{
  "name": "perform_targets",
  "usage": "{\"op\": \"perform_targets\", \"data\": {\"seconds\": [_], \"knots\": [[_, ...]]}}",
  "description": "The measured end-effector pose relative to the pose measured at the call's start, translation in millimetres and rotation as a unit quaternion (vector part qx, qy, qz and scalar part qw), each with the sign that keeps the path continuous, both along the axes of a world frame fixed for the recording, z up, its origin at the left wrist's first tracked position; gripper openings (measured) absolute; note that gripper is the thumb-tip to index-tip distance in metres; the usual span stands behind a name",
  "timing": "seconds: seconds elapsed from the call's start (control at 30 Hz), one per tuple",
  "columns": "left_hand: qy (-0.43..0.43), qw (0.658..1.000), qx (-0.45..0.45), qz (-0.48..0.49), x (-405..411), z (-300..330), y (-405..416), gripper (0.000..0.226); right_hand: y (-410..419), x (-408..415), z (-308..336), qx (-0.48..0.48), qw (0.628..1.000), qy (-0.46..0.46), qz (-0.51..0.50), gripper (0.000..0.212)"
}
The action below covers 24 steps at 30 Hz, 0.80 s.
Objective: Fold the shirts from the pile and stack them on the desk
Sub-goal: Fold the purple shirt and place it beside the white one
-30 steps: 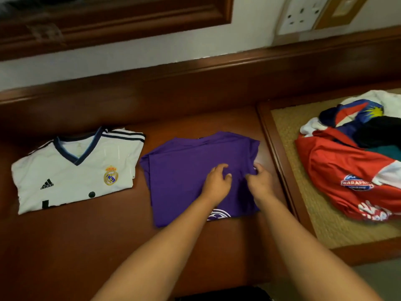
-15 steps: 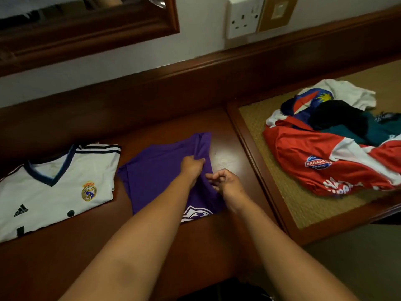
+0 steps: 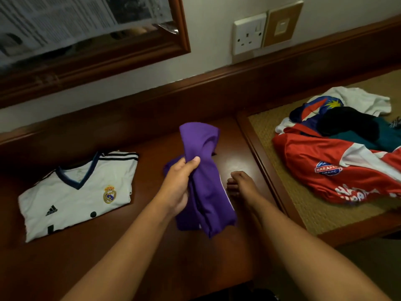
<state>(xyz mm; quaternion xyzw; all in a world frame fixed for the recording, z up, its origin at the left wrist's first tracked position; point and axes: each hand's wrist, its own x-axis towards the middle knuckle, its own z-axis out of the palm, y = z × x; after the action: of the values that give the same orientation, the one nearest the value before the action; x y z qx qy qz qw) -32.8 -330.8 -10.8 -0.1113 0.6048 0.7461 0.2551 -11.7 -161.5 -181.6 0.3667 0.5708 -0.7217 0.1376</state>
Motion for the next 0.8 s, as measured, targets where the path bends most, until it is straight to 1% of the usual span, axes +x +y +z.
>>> {"op": "perform_targets", "data": {"seconds": [0.03, 0.07, 0.13, 0.2, 0.23, 0.27, 0.3, 0.37, 0.4, 0.43, 0.47, 0.53, 0.6, 0.63, 0.67, 0.7, 0.77, 0.8], "knots": [[0.001, 1.000, 0.027, 0.010, 2, 11, -5, 0.015, -2, -1, 2, -0.016, 1.000, -0.008, -0.005, 0.011], [0.003, 0.998, 0.054, 0.020, 2, 20, -11, 0.017, -3, -2, 4, -0.034, 0.999, -0.015, -0.017, 0.017], [-0.006, 0.995, 0.095, 0.036, 3, 32, -26, 0.025, -1, -1, 6, -0.113, 0.991, -0.024, -0.064, 0.037], [-0.028, 0.993, 0.104, 0.053, 1, 30, -41, 0.027, 9, 3, 3, -0.216, 0.973, -0.017, -0.080, 0.058], [-0.043, 0.992, 0.098, 0.068, -1, 24, -50, 0.029, 14, 5, 3, -0.243, 0.967, -0.014, -0.074, 0.064], [-0.063, 0.991, 0.085, 0.085, -3, 14, -59, 0.032, 18, 7, 2, -0.239, 0.968, -0.018, -0.078, 0.065], [-0.085, 0.989, 0.066, 0.100, -5, -2, -69, 0.030, 22, 8, 2, -0.230, 0.968, -0.029, -0.091, 0.058], [-0.130, 0.982, 0.015, 0.140, -10, -43, -91, 0.031, 30, 8, -6, -0.176, 0.978, -0.044, -0.102, 0.040], [-0.149, 0.976, -0.015, 0.156, -10, -65, -103, 0.033, 33, 9, -11, -0.132, 0.985, -0.045, -0.103, 0.038], [-0.163, 0.971, -0.038, 0.168, -7, -87, -114, 0.031, 36, 9, -14, -0.084, 0.990, -0.042, -0.101, 0.042], [-0.178, 0.968, -0.059, 0.169, -3, -107, -125, 0.027, 37, 9, -17, -0.041, 0.994, -0.039, -0.093, 0.046], [-0.214, 0.959, -0.083, 0.165, 9, -133, -138, 0.025, 37, 10, -20, 0.026, 0.996, -0.039, -0.069, 0.047], [-0.226, 0.951, -0.087, 0.191, 22, -148, -147, 0.028, 35, 12, -22, 0.057, 0.996, -0.032, -0.061, 0.042], [-0.216, 0.947, -0.103, 0.216, 26, -154, -150, 0.026, 33, 14, -20, 0.061, 0.996, -0.027, -0.064, 0.039], [-0.201, 0.942, -0.133, 0.234, 31, -159, -153, 0.025, 31, 16, -18, 0.067, 0.995, -0.024, -0.068, 0.035], [-0.183, 0.938, -0.181, 0.234, 35, -165, -155, 0.027, 30, 19, -18, 0.076, 0.995, -0.023, -0.067, 0.032], [-0.159, 0.914, -0.323, 0.187, 50, -178, -156, 0.034, 26, 28, -17, 0.101, 0.993, -0.025, -0.050, 0.028], [-0.153, 0.901, -0.377, 0.149, 60, -185, -156, 0.039, 25, 34, -18, 0.114, 0.992, -0.033, -0.035, 0.028]]}}
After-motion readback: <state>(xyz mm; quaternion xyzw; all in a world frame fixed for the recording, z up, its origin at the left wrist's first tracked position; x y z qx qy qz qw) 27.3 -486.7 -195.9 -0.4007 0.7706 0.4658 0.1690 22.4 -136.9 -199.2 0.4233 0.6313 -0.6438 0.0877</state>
